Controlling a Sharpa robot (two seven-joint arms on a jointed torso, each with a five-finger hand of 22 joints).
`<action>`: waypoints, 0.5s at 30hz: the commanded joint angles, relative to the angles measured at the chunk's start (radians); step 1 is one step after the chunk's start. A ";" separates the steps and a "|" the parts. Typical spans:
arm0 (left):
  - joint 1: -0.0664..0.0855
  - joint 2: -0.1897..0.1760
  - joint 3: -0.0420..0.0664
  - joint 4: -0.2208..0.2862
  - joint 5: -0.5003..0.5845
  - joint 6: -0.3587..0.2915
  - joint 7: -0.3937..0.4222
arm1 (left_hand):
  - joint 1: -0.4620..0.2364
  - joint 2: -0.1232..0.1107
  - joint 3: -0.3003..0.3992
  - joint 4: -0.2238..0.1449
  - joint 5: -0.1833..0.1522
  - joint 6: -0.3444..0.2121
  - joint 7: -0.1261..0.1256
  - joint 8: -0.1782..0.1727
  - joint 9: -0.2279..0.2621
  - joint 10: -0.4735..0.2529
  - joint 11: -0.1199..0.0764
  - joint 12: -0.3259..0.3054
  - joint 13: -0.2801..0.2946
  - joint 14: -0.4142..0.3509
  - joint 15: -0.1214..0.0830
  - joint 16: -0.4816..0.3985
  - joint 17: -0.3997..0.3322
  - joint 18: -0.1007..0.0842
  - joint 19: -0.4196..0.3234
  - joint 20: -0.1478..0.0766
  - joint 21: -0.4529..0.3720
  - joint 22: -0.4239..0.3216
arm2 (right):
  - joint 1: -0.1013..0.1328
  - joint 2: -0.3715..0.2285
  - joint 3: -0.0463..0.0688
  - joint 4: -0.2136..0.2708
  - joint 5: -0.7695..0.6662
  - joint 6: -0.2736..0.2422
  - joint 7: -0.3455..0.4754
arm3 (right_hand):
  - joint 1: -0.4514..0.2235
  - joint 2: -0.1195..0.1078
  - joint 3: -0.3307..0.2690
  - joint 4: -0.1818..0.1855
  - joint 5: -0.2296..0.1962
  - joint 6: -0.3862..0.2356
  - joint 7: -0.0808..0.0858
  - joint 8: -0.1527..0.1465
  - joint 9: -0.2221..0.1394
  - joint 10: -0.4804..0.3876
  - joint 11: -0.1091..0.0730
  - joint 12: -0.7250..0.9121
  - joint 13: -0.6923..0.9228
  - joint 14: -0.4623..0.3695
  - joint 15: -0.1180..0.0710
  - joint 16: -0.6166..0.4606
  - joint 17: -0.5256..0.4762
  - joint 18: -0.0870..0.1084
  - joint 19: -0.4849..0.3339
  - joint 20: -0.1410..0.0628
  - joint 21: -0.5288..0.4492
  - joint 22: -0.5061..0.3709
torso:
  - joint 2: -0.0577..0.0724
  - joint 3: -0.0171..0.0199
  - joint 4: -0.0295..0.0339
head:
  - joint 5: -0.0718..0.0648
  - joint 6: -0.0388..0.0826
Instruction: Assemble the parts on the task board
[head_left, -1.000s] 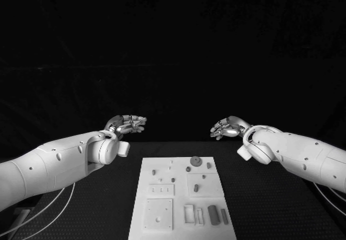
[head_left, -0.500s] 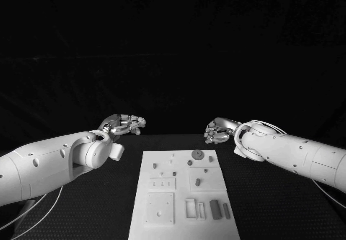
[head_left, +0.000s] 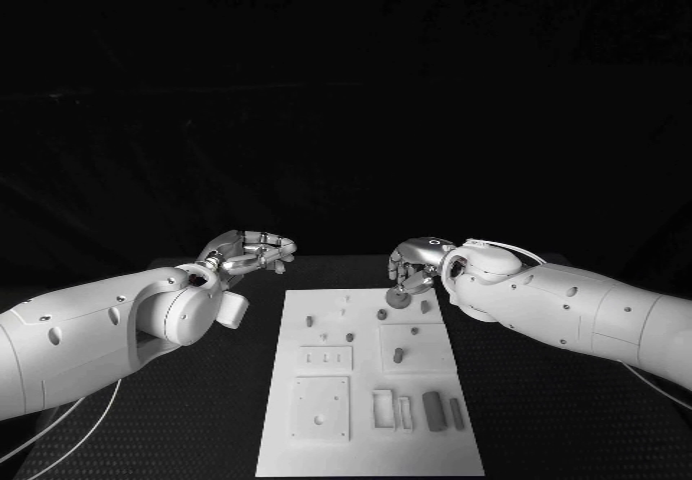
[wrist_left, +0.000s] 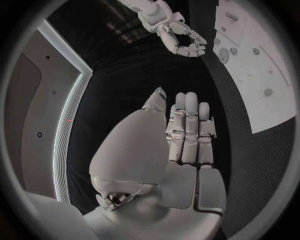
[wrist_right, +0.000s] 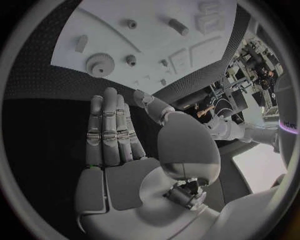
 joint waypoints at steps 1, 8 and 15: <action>0.002 0.000 0.001 0.010 -0.006 0.020 0.006 | -0.010 0.003 0.006 0.000 -0.005 0.005 0.000 0.002 0.001 -0.005 0.001 -0.005 -0.002 -0.006 0.004 -0.004 -0.001 0.000 0.002 -0.007 0.006 -0.001 | -0.003 0.012 -0.003 -0.009 -0.106 -0.012 -0.029 | 0.003 -0.012 0.013 0.000 -0.012 0.009 -0.002 -0.006 0.002 0.002 0.002 -0.002 0.007 -0.002 -0.001 -0.002 0.005 0.007 -0.004 0.004 -0.001 0.000 | 0.023 -0.0011 0.0093 | -0.008 -0.001; 0.002 -0.009 0.001 0.033 -0.005 0.021 0.007 | -0.017 0.003 0.005 0.000 -0.008 0.003 0.002 -0.001 0.002 -0.009 0.004 -0.012 -0.002 -0.007 0.005 -0.006 -0.002 -0.003 0.000 -0.010 0.006 -0.004 | -0.014 0.026 -0.014 -0.026 -0.159 -0.016 -0.047 | -0.004 -0.027 0.019 0.001 -0.037 0.020 -0.006 -0.010 0.006 0.045 -0.018 0.021 0.058 0.021 -0.013 0.017 0.048 0.007 0.025 -0.006 0.018 0.014 | 0.040 -0.0032 0.0164 | -0.016 -0.002; 0.002 -0.008 0.002 0.037 -0.002 0.023 0.007 | -0.022 0.002 0.005 0.000 -0.010 0.002 0.003 -0.004 0.002 -0.009 0.005 -0.015 -0.001 -0.007 0.005 -0.007 -0.002 -0.005 0.000 -0.012 0.007 -0.005 | -0.027 0.037 -0.016 -0.032 -0.161 -0.005 -0.043 | -0.013 -0.039 0.019 0.001 -0.052 0.024 -0.008 -0.026 0.013 0.043 -0.032 0.052 0.210 0.029 -0.030 0.062 0.148 0.007 0.056 -0.026 0.049 0.052 | 0.058 -0.0050 0.0251 | -0.022 0.000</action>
